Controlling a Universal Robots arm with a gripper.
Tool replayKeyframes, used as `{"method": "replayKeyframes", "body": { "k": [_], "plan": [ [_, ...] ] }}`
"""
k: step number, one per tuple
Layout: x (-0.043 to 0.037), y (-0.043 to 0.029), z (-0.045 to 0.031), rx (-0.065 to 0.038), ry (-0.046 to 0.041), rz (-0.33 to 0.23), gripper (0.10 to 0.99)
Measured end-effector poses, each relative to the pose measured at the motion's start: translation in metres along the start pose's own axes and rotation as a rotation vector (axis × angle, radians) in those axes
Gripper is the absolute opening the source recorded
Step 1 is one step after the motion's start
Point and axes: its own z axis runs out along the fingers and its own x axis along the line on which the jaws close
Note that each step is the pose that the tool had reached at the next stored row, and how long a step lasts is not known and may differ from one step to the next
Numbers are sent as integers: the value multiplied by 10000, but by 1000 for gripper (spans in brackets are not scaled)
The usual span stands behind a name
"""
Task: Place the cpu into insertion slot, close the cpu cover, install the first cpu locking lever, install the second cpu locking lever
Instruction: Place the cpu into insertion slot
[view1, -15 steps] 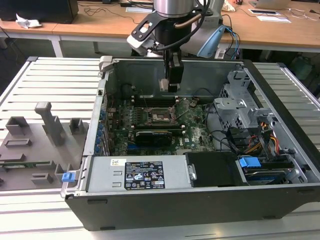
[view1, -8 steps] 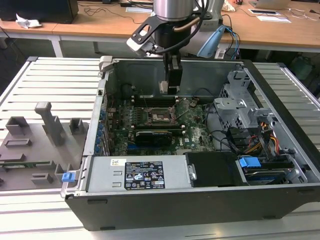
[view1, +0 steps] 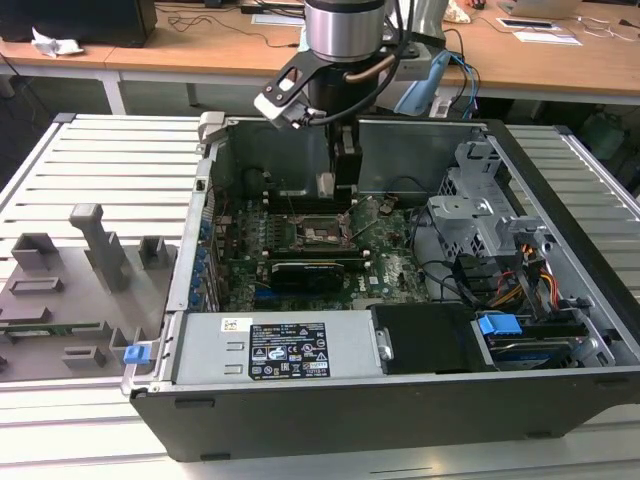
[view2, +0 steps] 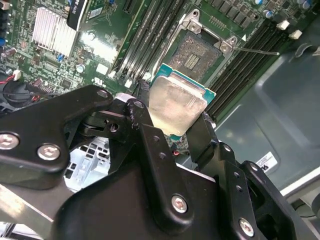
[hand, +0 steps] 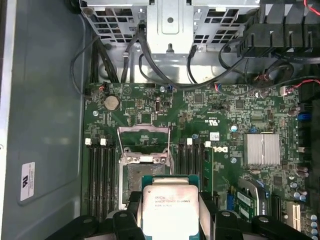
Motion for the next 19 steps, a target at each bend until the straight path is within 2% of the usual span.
{"method": "replayKeyframes", "body": {
  "k": [2,8,19],
  "plan": [
    [-1,-4,40,1,0,-14,537],
    [-4,-21,238,1,2,-14,537],
    [-6,-33,377,1,0,-14,537]
  ]
}}
